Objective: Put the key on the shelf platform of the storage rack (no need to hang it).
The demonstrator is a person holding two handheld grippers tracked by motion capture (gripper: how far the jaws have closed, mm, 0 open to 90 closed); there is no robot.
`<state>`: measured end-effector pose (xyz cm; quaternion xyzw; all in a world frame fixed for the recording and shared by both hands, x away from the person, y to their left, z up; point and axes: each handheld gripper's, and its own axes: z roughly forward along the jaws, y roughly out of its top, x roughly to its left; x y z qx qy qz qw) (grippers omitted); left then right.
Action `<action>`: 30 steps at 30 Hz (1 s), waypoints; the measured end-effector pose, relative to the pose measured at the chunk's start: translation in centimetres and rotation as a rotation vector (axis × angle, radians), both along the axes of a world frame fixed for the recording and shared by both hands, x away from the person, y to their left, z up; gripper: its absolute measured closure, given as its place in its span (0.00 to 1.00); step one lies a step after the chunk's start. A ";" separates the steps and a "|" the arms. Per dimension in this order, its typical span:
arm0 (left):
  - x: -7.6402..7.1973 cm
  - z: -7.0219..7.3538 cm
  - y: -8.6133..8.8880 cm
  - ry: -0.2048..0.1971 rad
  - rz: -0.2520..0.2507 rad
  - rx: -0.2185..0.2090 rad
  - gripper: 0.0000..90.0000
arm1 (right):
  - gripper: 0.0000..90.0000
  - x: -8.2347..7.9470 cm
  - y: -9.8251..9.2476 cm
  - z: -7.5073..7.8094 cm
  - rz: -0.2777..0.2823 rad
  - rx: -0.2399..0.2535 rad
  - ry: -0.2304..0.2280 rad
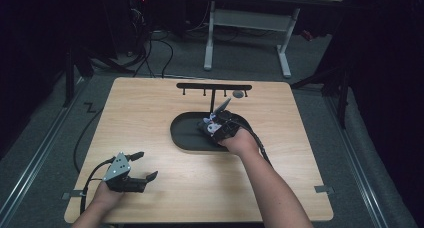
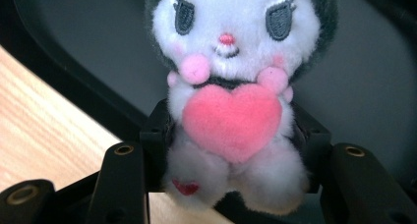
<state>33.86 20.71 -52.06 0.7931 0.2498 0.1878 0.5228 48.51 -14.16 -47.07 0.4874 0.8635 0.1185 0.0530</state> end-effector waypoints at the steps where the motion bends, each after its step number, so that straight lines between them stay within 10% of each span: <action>1: 0.0 0.0 0.0 0.000 0.000 0.003 0.17 | 0.53 -0.2 -0.2 0.0 0.004 -0.011 0.006; 30: 0.0 0.0 -0.1 0.002 -0.002 0.003 0.17 | 0.26 -0.7 -0.1 1.2 0.009 0.031 -0.093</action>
